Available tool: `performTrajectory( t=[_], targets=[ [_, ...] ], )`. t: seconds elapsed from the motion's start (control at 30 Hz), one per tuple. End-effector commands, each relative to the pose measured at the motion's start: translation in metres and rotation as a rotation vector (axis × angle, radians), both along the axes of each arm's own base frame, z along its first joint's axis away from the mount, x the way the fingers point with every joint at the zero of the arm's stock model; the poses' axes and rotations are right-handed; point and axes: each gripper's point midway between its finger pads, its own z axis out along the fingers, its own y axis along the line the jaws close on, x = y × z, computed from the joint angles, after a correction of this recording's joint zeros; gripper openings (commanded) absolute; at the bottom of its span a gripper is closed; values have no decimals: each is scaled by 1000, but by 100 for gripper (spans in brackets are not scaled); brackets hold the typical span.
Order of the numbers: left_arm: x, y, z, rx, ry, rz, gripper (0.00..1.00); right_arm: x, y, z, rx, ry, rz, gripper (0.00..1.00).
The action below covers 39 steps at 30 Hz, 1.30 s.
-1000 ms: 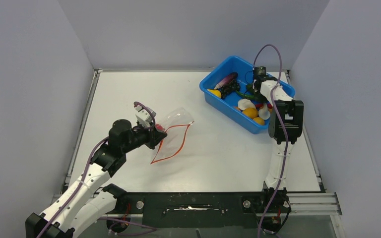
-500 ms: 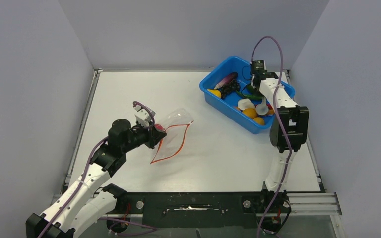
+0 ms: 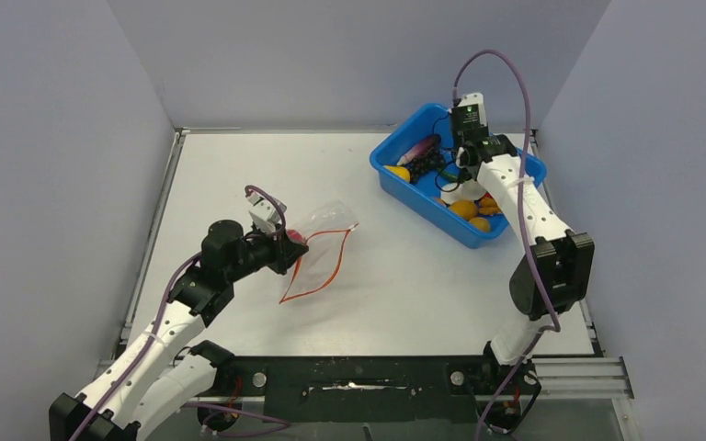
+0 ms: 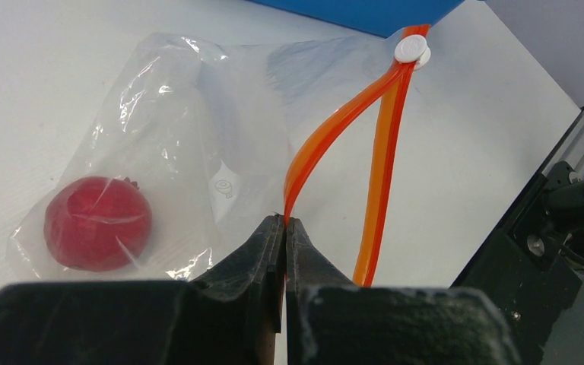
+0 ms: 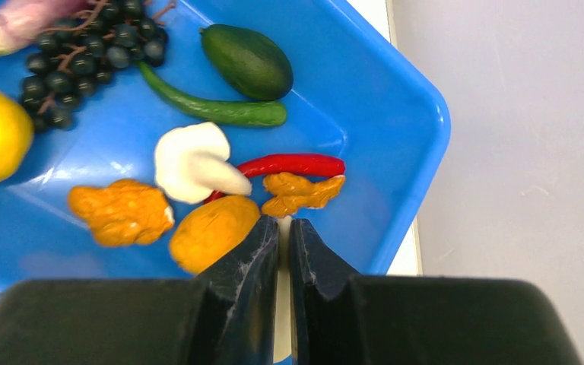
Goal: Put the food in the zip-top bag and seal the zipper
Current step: Place the fake vegetable in the zipper food storage bag.
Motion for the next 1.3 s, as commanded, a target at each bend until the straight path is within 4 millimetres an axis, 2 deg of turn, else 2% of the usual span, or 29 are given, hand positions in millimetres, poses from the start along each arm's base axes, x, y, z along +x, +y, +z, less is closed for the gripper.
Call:
performTrajectory(
  t=[0.0,0.1,0.37,0.53,0.7,0.8,0.97,1.17,1.27],
  targets=[
    [11,-5,23,-77,-24,30,0,-23,32,67,82,-208,46,0],
    [11,-11,28,-118,7,24,0,-42,59,90,171,-291,135,0],
    [19,-21,68,-221,16,28,0,-100,119,135,464,-483,387,0],
    [28,-26,83,-259,50,53,0,-133,168,146,675,-523,587,0],
    [32,-31,87,-302,111,67,0,-165,215,157,886,-527,759,1],
    [29,-37,91,-348,130,41,0,-177,232,170,994,-564,813,1],
    [25,-43,93,-404,170,20,0,-192,259,180,1119,-601,881,1],
    [21,-46,96,-458,200,9,0,-204,294,180,1193,-599,944,1],
    [19,-49,98,-479,212,-5,0,-202,306,171,1181,-594,941,2]
  ],
)
